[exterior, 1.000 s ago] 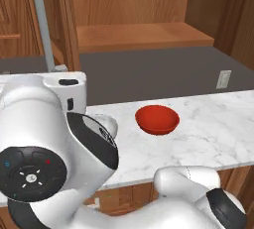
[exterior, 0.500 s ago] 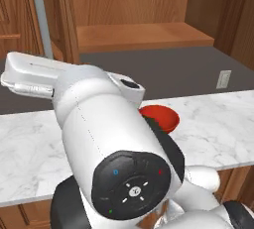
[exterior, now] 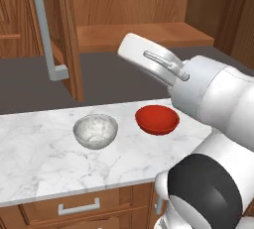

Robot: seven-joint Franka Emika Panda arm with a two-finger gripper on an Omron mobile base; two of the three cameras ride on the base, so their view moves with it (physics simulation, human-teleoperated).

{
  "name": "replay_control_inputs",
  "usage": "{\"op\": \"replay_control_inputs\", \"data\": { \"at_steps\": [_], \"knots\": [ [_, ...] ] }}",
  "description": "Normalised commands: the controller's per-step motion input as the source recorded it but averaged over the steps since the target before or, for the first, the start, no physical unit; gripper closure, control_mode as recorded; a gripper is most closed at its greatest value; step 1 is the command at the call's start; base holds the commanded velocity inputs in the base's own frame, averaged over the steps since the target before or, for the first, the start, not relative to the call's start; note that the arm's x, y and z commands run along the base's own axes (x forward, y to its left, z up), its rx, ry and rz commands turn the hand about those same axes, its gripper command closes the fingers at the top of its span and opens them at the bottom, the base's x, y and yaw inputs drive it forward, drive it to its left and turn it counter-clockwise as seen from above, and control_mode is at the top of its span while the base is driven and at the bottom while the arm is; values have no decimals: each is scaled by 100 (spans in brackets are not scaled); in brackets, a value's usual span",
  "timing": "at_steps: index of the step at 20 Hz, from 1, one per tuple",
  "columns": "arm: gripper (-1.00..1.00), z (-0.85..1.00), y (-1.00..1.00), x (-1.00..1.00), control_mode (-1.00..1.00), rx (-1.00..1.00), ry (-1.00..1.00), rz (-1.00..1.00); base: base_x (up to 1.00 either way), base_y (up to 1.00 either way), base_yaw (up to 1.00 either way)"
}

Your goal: Open the cabinet. Pick the bowls from the counter and place them in the cabinet. Then close the cabinet.

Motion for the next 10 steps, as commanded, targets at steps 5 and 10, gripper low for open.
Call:
{"op": "replay_control_inputs", "data": {
  "at_steps": [5, 10],
  "knots": [
    [-100, -21, -22, 55, -100, 10, 11, 30, 0, 0, 0],
    [-100, -45, 0, 61, -100, 15, 11, 26, 0, 0, 0]
  ]
}}
